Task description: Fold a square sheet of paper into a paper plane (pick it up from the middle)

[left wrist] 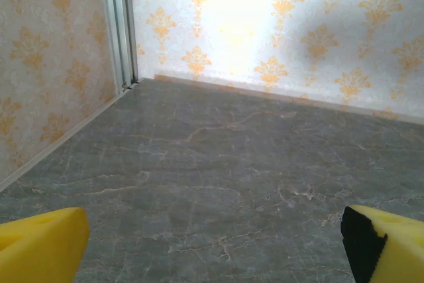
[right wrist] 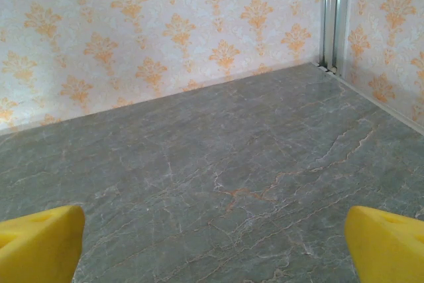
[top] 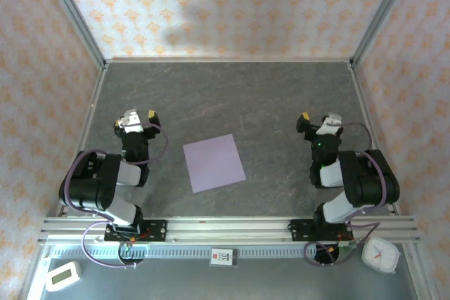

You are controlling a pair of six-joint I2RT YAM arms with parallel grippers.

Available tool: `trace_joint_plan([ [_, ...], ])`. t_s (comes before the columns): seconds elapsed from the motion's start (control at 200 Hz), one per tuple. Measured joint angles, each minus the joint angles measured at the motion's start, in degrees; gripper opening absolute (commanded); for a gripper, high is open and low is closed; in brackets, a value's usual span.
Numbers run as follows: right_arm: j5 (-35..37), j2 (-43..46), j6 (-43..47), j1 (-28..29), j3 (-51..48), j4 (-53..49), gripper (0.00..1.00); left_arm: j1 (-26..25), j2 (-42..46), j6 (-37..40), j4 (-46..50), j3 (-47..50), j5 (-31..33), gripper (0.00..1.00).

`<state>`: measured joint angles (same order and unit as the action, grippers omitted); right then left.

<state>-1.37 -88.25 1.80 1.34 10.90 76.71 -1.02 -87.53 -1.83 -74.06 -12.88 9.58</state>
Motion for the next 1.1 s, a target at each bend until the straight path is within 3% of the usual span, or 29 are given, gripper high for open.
trace_joint_plan([
  [1.096,2.2,0.8,-0.5,0.0,0.2,-1.6,1.00,0.0,1.0,0.0,1.2,0.1,0.0,0.99],
])
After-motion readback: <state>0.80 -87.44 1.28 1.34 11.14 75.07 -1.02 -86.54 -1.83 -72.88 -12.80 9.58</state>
